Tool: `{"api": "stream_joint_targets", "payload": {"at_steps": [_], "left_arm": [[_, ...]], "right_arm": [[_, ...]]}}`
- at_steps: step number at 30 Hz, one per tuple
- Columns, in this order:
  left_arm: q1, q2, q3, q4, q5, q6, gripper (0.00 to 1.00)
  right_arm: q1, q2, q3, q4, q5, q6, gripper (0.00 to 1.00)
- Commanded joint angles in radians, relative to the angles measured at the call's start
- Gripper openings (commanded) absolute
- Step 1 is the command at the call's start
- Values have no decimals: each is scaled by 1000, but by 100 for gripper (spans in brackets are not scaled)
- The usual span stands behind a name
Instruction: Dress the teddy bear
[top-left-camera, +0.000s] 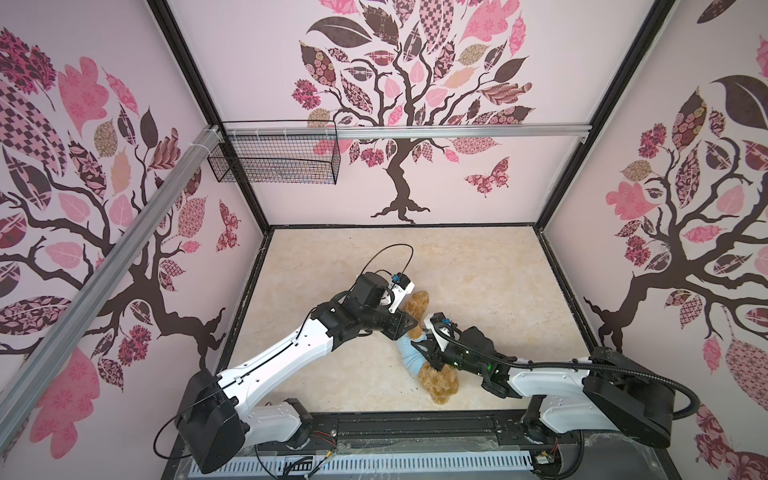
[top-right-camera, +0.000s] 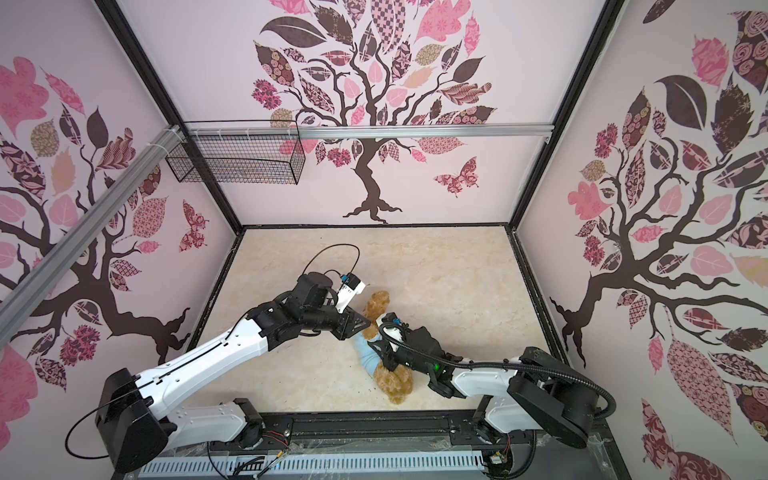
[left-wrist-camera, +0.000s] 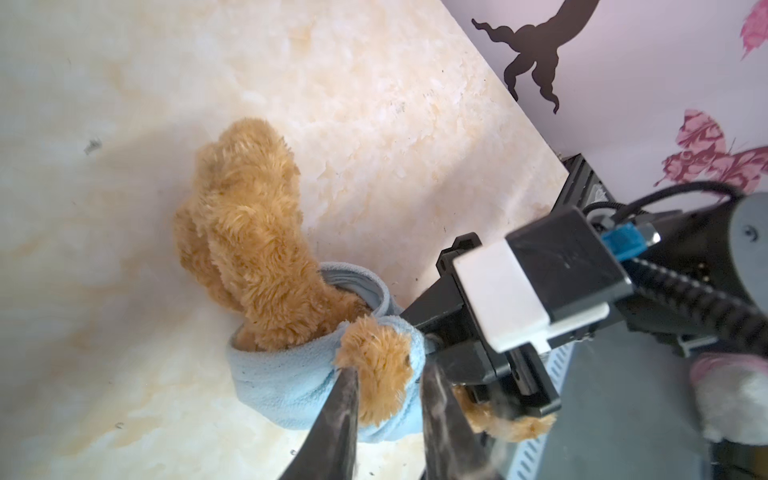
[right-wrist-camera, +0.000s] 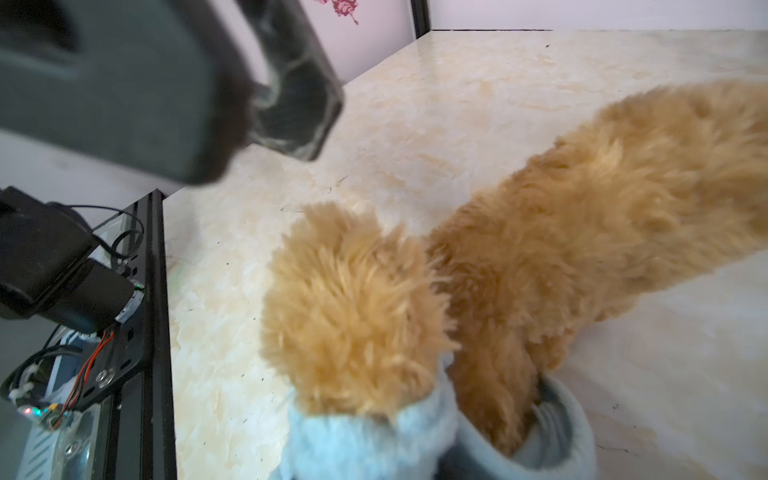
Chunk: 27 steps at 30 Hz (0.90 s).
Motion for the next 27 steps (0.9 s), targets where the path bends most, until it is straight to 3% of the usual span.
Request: {"api": "stream_joint_targets", "payload": {"at_steps": [1, 6, 10, 16, 21, 25, 27], "left_arm": [[6, -42, -3, -8, -150, -26, 42], [13, -86, 7, -72, -273, -16, 52], [13, -94, -5, -79, -297, -19, 57], [13, -124, -52, -75, -318, -98, 63], [11, -211, -136, -26, -315, -194, 78], [-4, -266, -183, -17, -282, -305, 81], [-34, -293, -216, 4, -288, -356, 82]], "right_arm": [[-8, -75, 61, -208, 153, 72, 17], [-7, -170, 125, -453, 342, 78, 17], [-8, -97, 210, -578, 415, 113, 24], [-7, 74, 365, -579, 304, 124, 56], [-8, 22, 423, -601, 261, 53, 74], [-39, -84, 395, -666, 229, 27, 78], [-78, -154, 343, -701, 154, 25, 78]]}}
